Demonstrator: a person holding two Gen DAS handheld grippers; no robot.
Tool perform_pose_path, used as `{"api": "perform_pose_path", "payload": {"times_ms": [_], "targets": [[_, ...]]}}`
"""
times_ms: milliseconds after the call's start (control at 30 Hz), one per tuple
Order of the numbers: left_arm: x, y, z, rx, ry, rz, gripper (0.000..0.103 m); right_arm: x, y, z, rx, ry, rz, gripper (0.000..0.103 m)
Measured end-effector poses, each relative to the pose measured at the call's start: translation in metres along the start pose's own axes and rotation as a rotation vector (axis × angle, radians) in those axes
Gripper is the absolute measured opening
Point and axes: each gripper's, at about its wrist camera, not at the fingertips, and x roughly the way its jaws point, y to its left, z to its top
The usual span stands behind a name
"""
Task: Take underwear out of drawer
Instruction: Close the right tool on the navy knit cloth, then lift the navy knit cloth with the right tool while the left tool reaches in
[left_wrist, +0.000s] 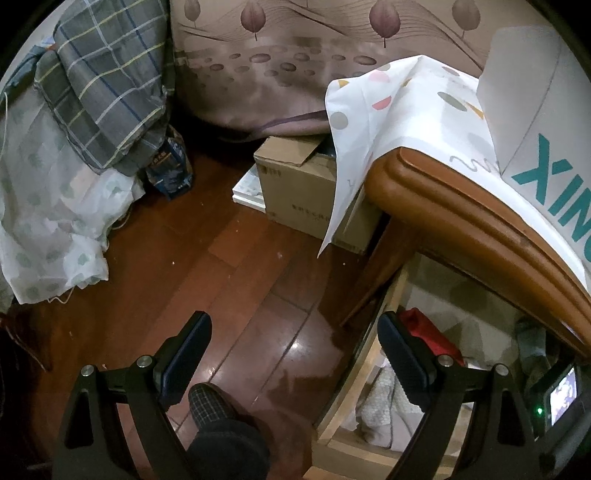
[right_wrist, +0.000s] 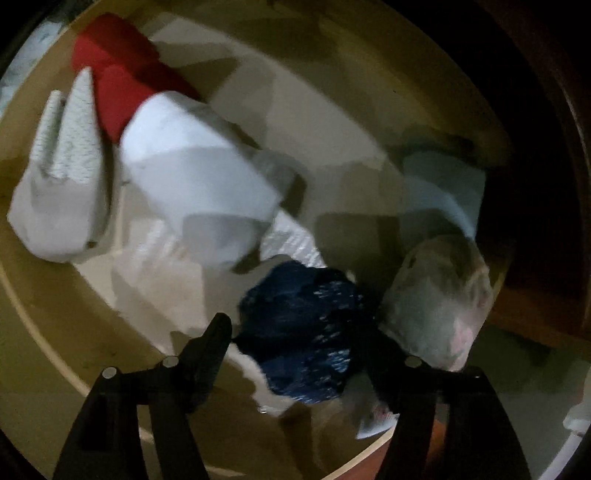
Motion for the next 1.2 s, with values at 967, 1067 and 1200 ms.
{"api": "perform_pose_path", "payload": {"times_ms": [967,1067,1200], "targets": [[0.001,0.004,-0.001,-0.007,0.001,0.004,0.09,0.005,-0.003,-0.017,-0.062,0.042,0.038,0.026],[0.001,-0.002,-0.003,0.012,0.004,-0.009,0.09,-0.013,-0.005,-0.024,-0.033,-0.02,0.049,0.025],[0.005,-0.009,-0.007,0.042,0.035,-0.045,0.09,-0.045,-0.005,-0.037,0.044,-0.139,0.122,0.025]]}}
